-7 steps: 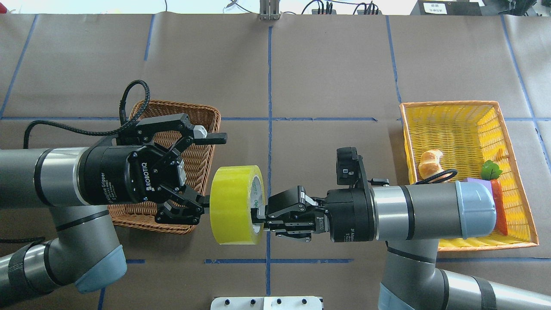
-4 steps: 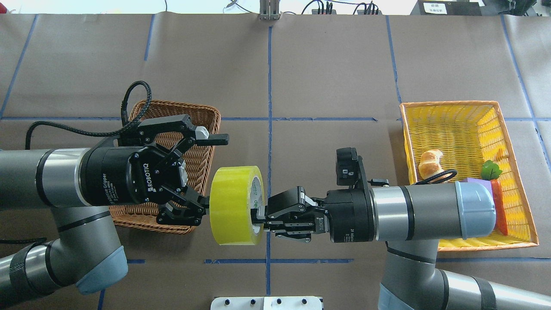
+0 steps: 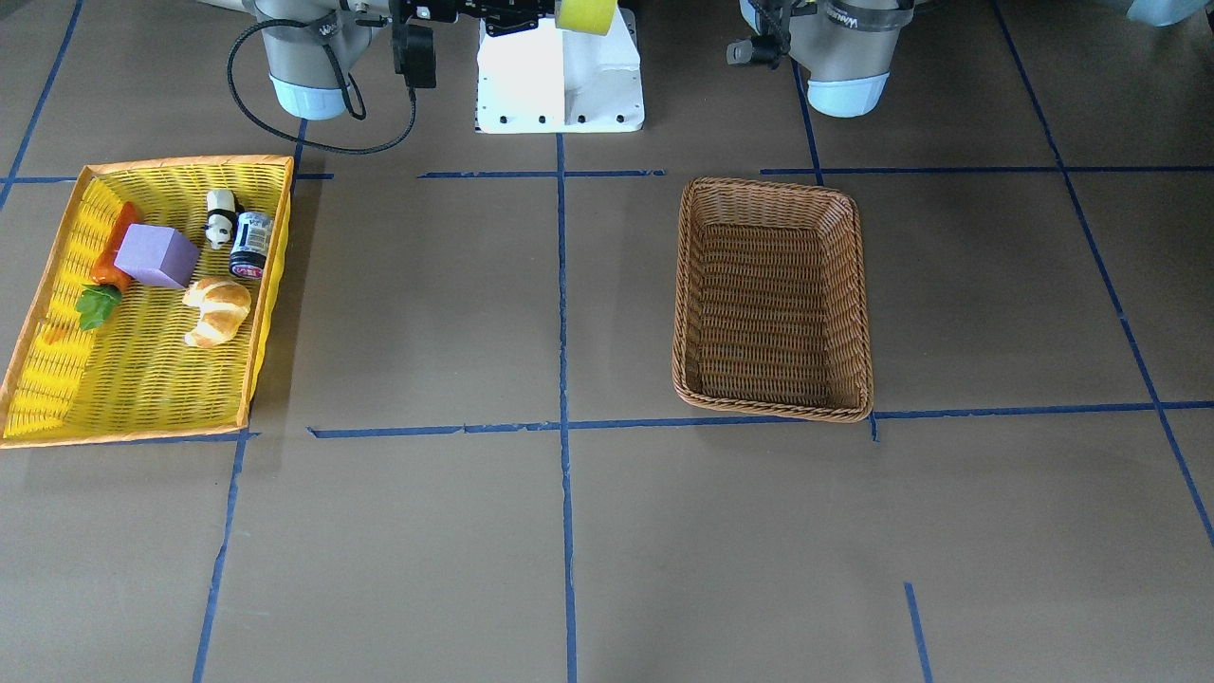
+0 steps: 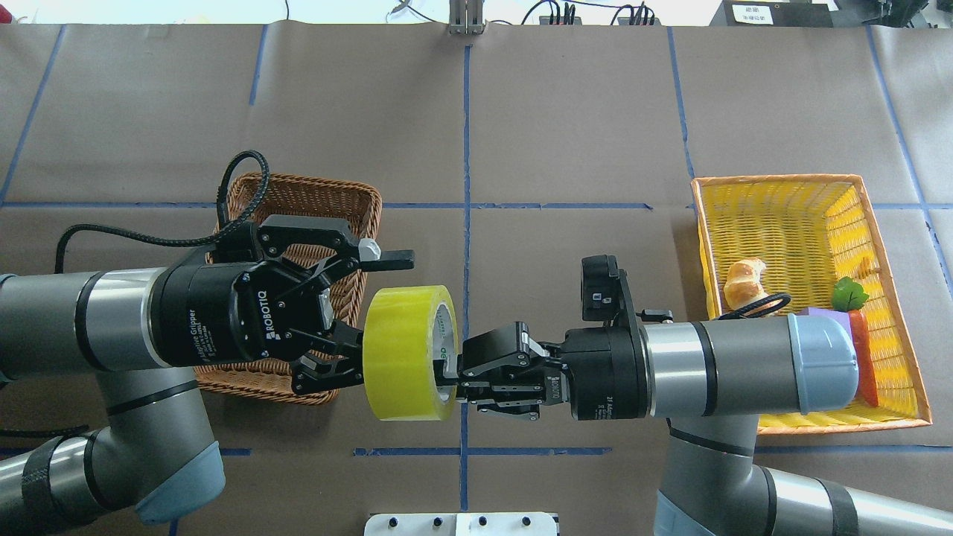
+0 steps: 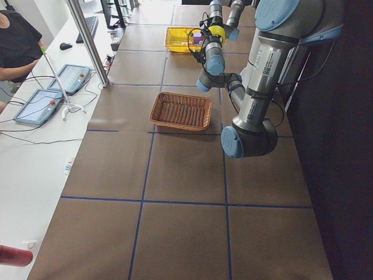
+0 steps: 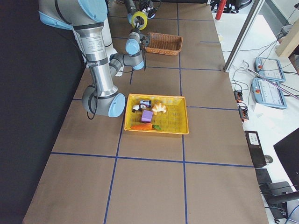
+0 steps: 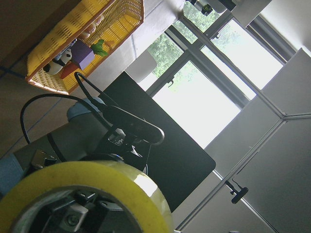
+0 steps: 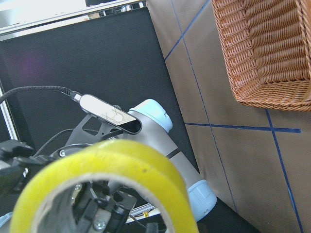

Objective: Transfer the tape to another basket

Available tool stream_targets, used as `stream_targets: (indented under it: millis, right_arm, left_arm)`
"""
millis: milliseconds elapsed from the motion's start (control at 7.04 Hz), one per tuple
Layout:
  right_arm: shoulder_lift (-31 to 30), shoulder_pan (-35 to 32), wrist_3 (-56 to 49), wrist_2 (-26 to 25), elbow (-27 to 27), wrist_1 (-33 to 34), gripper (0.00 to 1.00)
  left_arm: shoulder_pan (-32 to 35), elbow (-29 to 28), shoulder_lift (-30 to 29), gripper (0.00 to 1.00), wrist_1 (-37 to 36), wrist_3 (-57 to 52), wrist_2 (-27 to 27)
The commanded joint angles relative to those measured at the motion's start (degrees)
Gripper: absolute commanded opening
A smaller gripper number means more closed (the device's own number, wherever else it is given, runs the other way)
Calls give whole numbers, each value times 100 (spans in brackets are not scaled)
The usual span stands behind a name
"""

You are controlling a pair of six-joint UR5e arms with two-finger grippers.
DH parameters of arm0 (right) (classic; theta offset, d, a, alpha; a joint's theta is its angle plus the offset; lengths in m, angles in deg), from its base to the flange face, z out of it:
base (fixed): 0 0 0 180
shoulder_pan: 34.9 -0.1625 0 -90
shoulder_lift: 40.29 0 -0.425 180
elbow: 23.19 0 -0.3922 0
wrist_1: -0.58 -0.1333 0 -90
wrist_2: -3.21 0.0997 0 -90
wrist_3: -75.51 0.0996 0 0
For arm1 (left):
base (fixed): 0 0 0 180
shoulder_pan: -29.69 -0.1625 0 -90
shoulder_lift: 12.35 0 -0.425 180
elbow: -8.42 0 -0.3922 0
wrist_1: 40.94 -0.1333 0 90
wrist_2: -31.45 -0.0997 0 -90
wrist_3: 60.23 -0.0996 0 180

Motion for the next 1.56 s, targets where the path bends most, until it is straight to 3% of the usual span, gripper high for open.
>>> stream_targets:
  millis: [0,568,994,1278,1420]
  right_arm:
    - [-3,0,8,2,0,0,100]
    - [-29,0,-9,-6,-9,0,100]
    - [-309,-131,-236,46,9,9,100]
    - [-555,-892,-719,90,0,157,100]
    - [-748,-1123,-1548,134,-17,506,100]
  left_arm:
    - [-16,0,16,0,6,-5,-7]
    - [1,78,69,0,15,4,28]
    - [579,193,473,0,94,4,203]
    - [1107,19,473,0,-80,-597,912]
    - [1274,26,473,0,-743,-1316,1334]
